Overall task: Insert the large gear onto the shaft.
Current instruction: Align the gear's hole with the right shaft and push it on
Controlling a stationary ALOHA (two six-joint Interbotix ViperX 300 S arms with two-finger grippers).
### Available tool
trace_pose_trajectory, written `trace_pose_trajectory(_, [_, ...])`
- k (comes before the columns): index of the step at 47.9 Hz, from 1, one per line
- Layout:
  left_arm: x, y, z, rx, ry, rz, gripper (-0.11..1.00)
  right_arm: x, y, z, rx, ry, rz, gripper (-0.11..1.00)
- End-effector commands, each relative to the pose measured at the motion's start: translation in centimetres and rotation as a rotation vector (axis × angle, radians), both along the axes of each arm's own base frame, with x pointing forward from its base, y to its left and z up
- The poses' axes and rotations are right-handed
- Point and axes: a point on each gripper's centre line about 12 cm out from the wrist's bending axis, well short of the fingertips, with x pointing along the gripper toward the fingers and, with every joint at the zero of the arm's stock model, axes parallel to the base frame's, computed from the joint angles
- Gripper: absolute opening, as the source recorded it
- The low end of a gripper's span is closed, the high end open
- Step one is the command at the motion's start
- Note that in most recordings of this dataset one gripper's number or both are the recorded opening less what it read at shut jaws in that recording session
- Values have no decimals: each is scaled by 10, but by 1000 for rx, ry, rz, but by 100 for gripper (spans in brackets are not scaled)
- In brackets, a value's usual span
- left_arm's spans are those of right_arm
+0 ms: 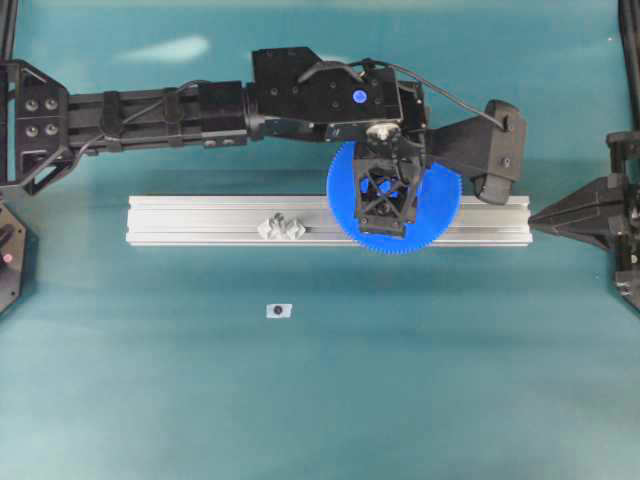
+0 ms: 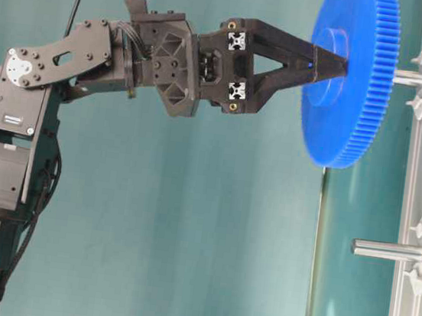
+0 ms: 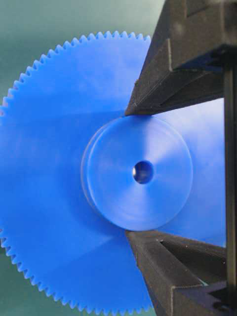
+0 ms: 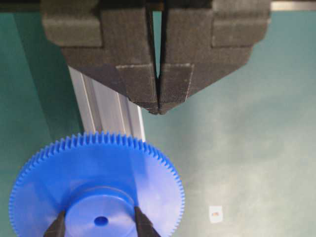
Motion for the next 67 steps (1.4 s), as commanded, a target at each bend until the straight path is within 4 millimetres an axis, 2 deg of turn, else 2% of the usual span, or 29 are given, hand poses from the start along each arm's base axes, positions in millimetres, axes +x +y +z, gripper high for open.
trace_pose_trajectory(1, [2, 2, 23, 8, -61, 0, 77, 2, 0, 3, 5, -9, -5, 3])
trace_pose_trajectory(12, [4, 2, 11, 6, -42, 0, 77, 1, -1, 3, 5, -8, -6, 3])
trace_pose_trajectory(28, [3, 16, 12, 6, -52, 30, 77, 1, -1, 3, 5, -8, -6, 3])
trace_pose_trajectory(67, [4, -20, 7, -15, -38, 10, 77, 1, 0, 2, 5, -8, -5, 3])
